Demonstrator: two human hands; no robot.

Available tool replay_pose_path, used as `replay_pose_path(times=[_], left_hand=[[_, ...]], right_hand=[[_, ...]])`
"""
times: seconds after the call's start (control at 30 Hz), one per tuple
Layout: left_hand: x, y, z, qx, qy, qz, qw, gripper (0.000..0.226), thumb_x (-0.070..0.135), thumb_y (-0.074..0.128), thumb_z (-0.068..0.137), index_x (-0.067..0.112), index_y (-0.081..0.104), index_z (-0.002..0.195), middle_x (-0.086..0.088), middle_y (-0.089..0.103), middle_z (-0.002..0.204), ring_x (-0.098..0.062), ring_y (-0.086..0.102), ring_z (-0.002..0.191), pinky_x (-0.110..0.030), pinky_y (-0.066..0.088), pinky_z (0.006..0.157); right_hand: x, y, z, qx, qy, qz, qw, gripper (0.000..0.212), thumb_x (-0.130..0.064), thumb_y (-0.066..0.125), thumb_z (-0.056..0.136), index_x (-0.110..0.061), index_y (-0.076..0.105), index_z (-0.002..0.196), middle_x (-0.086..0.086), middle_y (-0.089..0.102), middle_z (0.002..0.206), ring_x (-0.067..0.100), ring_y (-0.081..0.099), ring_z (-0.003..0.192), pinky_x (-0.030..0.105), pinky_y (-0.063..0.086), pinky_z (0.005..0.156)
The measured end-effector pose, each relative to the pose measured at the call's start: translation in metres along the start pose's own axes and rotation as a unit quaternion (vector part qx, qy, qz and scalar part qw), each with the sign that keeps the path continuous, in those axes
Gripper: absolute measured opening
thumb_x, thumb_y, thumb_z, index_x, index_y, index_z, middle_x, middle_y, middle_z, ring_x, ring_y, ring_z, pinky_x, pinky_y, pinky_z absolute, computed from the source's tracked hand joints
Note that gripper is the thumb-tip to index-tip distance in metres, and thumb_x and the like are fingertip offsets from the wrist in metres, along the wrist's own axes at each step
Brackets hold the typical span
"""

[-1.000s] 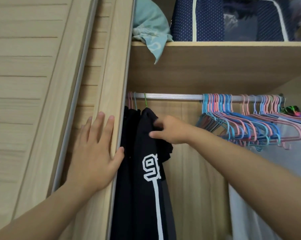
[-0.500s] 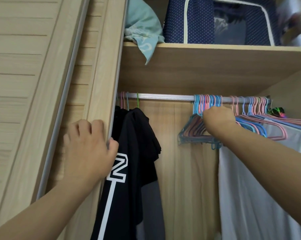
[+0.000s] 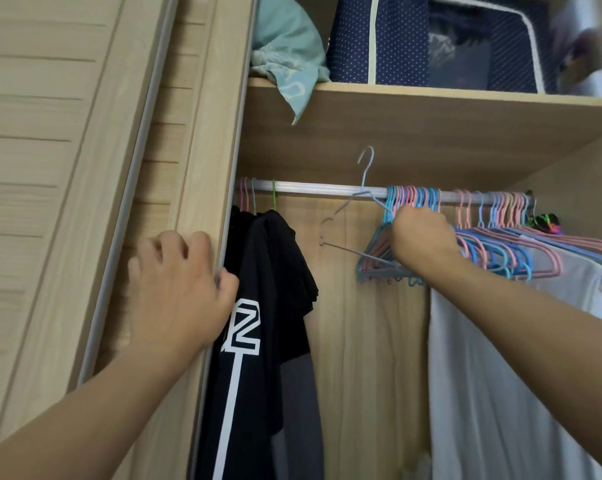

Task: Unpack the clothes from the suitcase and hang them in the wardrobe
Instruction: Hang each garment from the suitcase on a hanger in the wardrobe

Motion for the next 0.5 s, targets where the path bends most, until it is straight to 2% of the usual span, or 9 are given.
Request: replay_pose_path(times=[0.07, 0.13, 0.23, 0.27, 0.33, 0.4, 0.47, 0.5], left_hand=[[0.002, -0.003, -0.003, -0.012, -0.021, 0.000, 1.000, 0.035, 0.034, 0.051, 0.089, 0.004, 0.049, 0.105, -0.027, 0.051, 0.102, -0.040, 0.042, 0.092, -0.052, 0.038, 0.071], [0.006, -0.008, -0.010, -0.006, -0.047, -0.036, 0.998, 0.031, 0.026, 0.059, 0.088, 0.004, 0.048, 0.107, -0.028, 0.049, 0.109, -0.043, 0.043, 0.100, -0.057, 0.038, 0.082], [0.014, -0.026, -0.042, 0.042, -0.062, -0.209, 0.975, 0.038, 0.014, 0.060, 0.082, 0.009, 0.052, 0.119, -0.028, 0.044, 0.128, -0.046, 0.041, 0.123, -0.058, 0.032, 0.106], [0.019, -0.033, -0.064, 0.068, -0.063, -0.309, 0.947, 0.040, 0.013, 0.057, 0.083, 0.015, 0.054, 0.123, -0.027, 0.046, 0.130, -0.044, 0.043, 0.124, -0.055, 0.035, 0.107], [0.044, -0.044, -0.129, 0.041, -0.080, -0.528, 0.845, 0.035, 0.012, 0.051, 0.088, 0.032, 0.055, 0.117, -0.018, 0.058, 0.119, -0.031, 0.057, 0.113, -0.042, 0.047, 0.100], [0.083, -0.040, -0.210, -0.075, -0.122, -0.648, 0.748, 0.030, 0.007, 0.049, 0.090, 0.032, 0.057, 0.102, -0.009, 0.065, 0.100, -0.017, 0.064, 0.095, -0.027, 0.050, 0.087], [0.125, -0.019, -0.302, -0.211, -0.142, -0.664, 0.703, 0.024, 0.009, 0.051, 0.085, 0.028, 0.060, 0.096, -0.006, 0.064, 0.098, -0.016, 0.064, 0.090, -0.025, 0.050, 0.084], [0.147, -0.011, -0.353, -0.295, -0.150, -0.644, 0.690, 0.023, 0.014, 0.052, 0.083, 0.027, 0.060, 0.101, -0.007, 0.062, 0.103, -0.020, 0.063, 0.093, -0.028, 0.051, 0.087]], right_hand=[[0.006, -0.007, -0.019, 0.020, 0.000, 0.025, 0.999, 0.020, -0.008, 0.052, 0.092, 0.001, 0.059, 0.108, 0.029, 0.064, 0.107, 0.048, 0.063, 0.101, 0.046, 0.051, 0.079], [0.016, -0.010, -0.046, 0.031, 0.001, 0.053, 0.998, 0.017, -0.012, 0.053, 0.092, 0.000, 0.059, 0.104, 0.030, 0.064, 0.103, 0.048, 0.063, 0.097, 0.047, 0.051, 0.077], [0.040, -0.006, -0.121, 0.043, 0.002, 0.096, 0.994, 0.019, -0.024, 0.050, 0.098, -0.008, 0.061, 0.097, 0.028, 0.067, 0.092, 0.048, 0.064, 0.087, 0.048, 0.049, 0.068], [0.053, -0.004, -0.160, 0.046, 0.003, 0.102, 0.994, 0.023, -0.029, 0.047, 0.099, -0.011, 0.060, 0.095, 0.025, 0.068, 0.085, 0.047, 0.064, 0.080, 0.046, 0.047, 0.063], [0.086, 0.002, -0.256, 0.016, 0.037, 0.107, 0.993, 0.029, -0.037, 0.041, 0.101, -0.015, 0.060, 0.094, 0.016, 0.066, 0.070, 0.042, 0.064, 0.067, 0.042, 0.045, 0.053], [0.123, 0.008, -0.374, -0.065, 0.104, 0.136, 0.983, 0.031, -0.046, 0.036, 0.102, -0.024, 0.057, 0.098, 0.002, 0.064, 0.064, 0.031, 0.063, 0.060, 0.037, 0.045, 0.050], [0.158, -0.002, -0.488, -0.142, 0.190, 0.173, 0.956, 0.032, -0.055, 0.033, 0.101, -0.032, 0.056, 0.099, -0.008, 0.063, 0.066, 0.011, 0.062, 0.057, 0.028, 0.046, 0.055], [0.177, -0.016, -0.546, -0.180, 0.235, 0.184, 0.937, 0.031, -0.055, 0.036, 0.101, -0.034, 0.058, 0.097, -0.013, 0.064, 0.069, 0.005, 0.061, 0.058, 0.021, 0.046, 0.055]])
Point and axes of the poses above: each hand's wrist, its own z-axis towards the middle knuckle, its own y-axis out of the palm, x = y × z, the point moved 6 cm from there along z, towards the middle knuckle
